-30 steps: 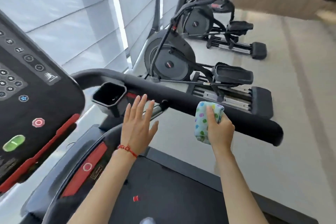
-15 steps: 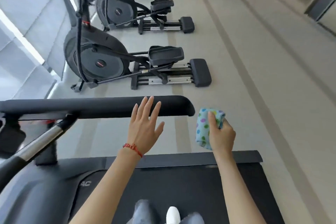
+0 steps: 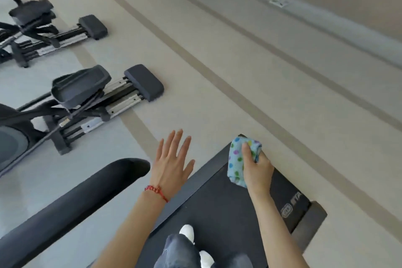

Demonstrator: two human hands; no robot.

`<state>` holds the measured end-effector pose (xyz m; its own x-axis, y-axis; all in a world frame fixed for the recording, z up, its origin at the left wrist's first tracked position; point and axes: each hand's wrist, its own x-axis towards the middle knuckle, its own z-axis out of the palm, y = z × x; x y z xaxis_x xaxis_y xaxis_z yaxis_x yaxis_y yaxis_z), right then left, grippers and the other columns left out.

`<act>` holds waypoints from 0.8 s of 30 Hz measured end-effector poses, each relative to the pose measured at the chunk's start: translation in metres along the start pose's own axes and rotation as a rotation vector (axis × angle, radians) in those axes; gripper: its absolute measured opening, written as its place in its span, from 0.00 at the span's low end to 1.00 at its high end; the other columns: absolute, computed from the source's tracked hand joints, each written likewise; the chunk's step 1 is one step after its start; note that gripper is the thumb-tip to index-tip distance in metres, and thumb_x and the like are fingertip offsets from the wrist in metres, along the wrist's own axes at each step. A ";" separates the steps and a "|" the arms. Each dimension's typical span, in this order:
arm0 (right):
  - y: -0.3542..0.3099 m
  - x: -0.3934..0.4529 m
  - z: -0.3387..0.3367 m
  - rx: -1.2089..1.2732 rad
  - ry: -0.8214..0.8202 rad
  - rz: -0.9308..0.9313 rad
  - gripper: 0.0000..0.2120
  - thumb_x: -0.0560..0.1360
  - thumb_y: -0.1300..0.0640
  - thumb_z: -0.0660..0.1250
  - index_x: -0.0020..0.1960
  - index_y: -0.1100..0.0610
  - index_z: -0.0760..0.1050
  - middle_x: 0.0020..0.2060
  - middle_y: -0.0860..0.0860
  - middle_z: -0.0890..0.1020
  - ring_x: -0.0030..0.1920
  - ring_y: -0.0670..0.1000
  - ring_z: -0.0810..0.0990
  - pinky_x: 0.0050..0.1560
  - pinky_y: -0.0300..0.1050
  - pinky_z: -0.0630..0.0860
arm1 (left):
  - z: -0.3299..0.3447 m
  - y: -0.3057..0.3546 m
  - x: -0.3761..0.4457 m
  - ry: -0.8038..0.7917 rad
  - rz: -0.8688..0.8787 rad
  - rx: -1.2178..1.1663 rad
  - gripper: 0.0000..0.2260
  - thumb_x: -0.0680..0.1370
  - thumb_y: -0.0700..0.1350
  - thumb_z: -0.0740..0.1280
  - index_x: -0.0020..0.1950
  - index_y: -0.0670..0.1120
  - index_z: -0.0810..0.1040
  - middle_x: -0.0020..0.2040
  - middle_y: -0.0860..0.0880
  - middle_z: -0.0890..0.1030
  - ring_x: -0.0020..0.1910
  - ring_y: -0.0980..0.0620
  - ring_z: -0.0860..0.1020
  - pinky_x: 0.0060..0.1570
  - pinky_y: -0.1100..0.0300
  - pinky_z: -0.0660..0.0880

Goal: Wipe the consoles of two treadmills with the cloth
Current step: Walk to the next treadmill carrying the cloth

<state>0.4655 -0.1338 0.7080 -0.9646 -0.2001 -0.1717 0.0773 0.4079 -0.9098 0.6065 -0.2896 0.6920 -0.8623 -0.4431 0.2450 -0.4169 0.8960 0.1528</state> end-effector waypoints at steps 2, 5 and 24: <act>0.008 0.009 -0.007 0.028 0.068 0.050 0.09 0.75 0.46 0.64 0.45 0.52 0.76 0.36 0.40 0.77 0.38 0.38 0.76 0.37 0.35 0.70 | 0.015 0.006 0.018 -0.040 0.084 -0.023 0.24 0.80 0.56 0.50 0.70 0.43 0.65 0.69 0.39 0.70 0.69 0.41 0.61 0.69 0.45 0.55; 0.022 0.021 -0.021 0.053 0.157 0.133 0.13 0.75 0.45 0.63 0.48 0.54 0.77 0.38 0.43 0.79 0.39 0.38 0.77 0.37 0.35 0.71 | 0.034 0.018 0.043 -0.092 0.189 -0.037 0.24 0.79 0.55 0.51 0.69 0.43 0.66 0.69 0.39 0.69 0.70 0.41 0.61 0.68 0.46 0.53; 0.073 0.196 -0.176 0.113 0.440 0.294 0.15 0.74 0.44 0.65 0.35 0.54 0.73 0.33 0.47 0.78 0.36 0.48 0.78 0.40 0.44 0.76 | 0.129 0.212 0.238 -0.155 0.478 -0.114 0.23 0.77 0.52 0.55 0.67 0.42 0.67 0.67 0.38 0.71 0.68 0.41 0.63 0.64 0.41 0.64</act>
<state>0.2378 0.0133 0.6747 -0.9108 0.3100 -0.2728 0.3632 0.2869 -0.8864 0.2754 -0.2012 0.6597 -0.9850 0.0323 0.1696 0.0606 0.9846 0.1641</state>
